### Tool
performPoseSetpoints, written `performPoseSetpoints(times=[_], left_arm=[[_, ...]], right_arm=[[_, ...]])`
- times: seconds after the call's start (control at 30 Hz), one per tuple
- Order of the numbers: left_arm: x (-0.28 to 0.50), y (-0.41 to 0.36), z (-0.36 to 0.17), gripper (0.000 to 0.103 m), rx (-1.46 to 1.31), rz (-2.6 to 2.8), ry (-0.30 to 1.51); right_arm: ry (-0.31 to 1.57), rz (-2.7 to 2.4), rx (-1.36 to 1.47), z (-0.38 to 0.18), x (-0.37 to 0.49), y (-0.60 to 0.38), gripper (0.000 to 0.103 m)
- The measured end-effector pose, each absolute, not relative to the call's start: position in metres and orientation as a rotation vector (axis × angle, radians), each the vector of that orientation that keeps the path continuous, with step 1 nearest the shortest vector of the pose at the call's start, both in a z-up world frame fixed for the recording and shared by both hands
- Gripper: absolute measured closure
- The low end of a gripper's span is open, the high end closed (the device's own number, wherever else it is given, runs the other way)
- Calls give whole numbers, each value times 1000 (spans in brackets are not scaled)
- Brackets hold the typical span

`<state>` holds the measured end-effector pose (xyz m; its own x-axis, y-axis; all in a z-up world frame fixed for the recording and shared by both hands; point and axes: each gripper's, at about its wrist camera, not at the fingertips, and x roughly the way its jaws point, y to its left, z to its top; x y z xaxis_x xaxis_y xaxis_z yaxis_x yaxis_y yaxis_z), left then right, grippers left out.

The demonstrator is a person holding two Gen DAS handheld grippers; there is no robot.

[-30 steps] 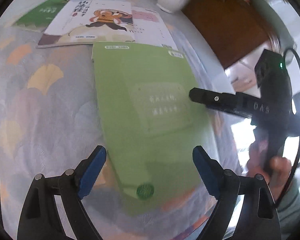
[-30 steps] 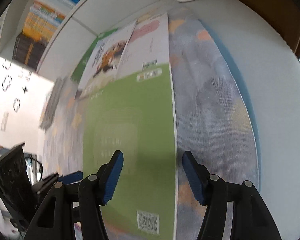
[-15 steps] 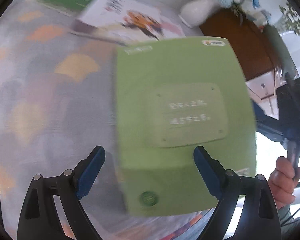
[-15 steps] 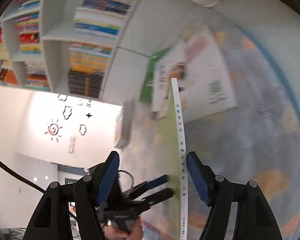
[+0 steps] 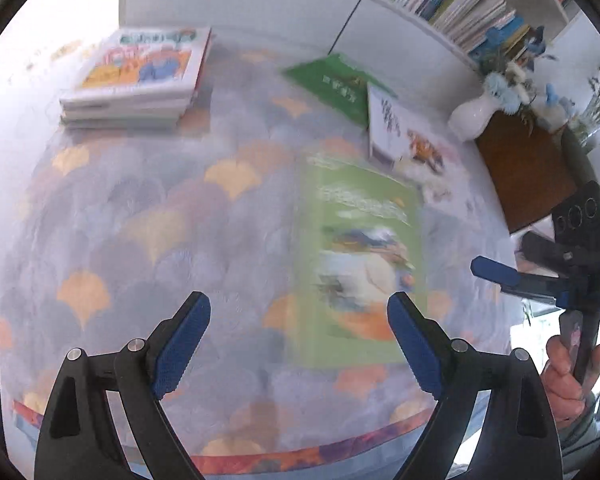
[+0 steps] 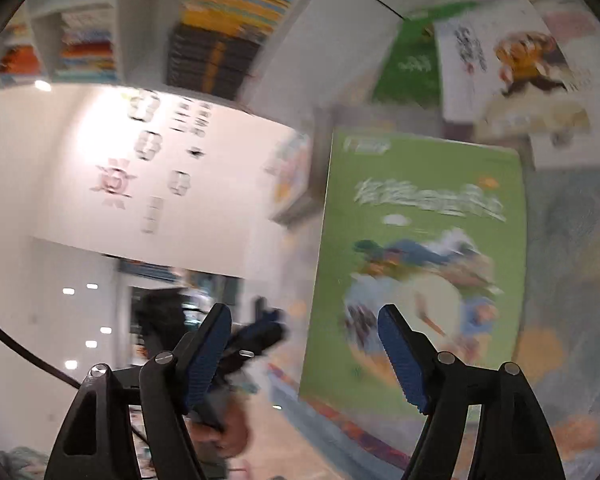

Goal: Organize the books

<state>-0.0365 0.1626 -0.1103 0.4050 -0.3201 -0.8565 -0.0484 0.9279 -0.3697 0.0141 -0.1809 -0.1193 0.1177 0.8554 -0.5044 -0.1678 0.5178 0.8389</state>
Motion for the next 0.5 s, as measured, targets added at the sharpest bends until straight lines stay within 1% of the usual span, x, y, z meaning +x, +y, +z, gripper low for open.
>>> performPoseSetpoints(times=[0.13,0.2,0.27,0.3,0.33,0.37,0.4,0.43,0.5], left_arm=[[-26,142,-140,14,-335,-230,1211],[-21,138,-158,17,-333,-238,1252],[-16,136,-171,25,-337,-233,1277],[-17,136,-174,29,-339,-235,1285],[-16,136,-178,36,-346,-245,1289],[-15,137,-181,40,-348,-252,1291],[-15,137,-181,40,-340,-258,1281],[-15,137,-181,41,-338,-268,1276],[-15,138,-183,42,-345,-284,1272]], right_arm=[[1267,637,482,-136,-1,-171,26],[1296,553,432,-151,-6,-169,26],[1308,489,399,-162,-8,-167,27],[1314,455,373,-169,-10,-166,34],[1313,434,351,-175,-12,-165,49],[1315,415,327,-181,-15,-161,54],[1320,400,312,-184,-18,-160,60],[1327,376,291,-190,-21,-158,61],[1330,357,263,-198,-25,-152,61]])
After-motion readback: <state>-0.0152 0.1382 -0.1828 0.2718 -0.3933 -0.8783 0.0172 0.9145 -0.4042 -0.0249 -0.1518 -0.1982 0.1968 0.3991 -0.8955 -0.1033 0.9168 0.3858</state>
